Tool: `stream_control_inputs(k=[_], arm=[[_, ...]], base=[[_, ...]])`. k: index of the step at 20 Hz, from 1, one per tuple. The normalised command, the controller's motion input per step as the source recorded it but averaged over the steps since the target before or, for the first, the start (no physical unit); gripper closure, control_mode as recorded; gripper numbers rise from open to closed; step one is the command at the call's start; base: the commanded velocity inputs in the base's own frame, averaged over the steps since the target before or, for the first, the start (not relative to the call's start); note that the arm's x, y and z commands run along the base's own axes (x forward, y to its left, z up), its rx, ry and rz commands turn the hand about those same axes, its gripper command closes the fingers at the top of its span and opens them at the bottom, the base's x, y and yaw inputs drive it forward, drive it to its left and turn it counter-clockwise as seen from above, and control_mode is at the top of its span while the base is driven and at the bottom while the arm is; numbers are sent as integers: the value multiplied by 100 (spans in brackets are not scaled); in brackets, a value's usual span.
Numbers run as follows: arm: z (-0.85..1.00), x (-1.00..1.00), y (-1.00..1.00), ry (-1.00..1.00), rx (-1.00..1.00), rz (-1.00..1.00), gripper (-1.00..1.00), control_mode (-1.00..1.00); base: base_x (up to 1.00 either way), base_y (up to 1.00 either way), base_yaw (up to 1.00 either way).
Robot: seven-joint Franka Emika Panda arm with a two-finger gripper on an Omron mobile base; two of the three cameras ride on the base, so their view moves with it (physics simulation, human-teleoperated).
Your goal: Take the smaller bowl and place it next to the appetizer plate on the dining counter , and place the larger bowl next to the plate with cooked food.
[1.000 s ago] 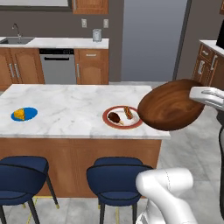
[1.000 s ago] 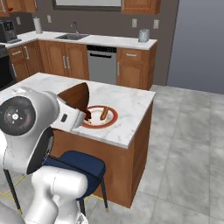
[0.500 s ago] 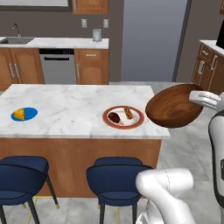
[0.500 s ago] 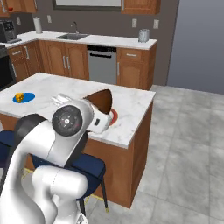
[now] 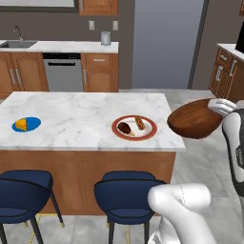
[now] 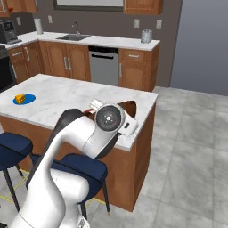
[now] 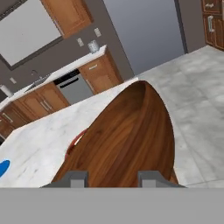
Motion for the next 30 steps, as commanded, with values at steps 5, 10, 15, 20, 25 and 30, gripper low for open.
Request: stream_control_inputs(k=[5,10,15,20,25,30], arm=[[-35,60,-33,14,7,-1,100,-100],[-33,70,-7,7,12,-3,100,-100],[-39,64,-7,1,7,-3,100,-100],[-40,45,0,-5,0,0,100,-100],[-38,36,0,-9,0,0,100,-100],[-40,30,0,-8,0,0,100,-100]], base=[[0,0,0],[0,0,0],[0,0,0],[0,0,0],[0,0,0],[0,0,0]])
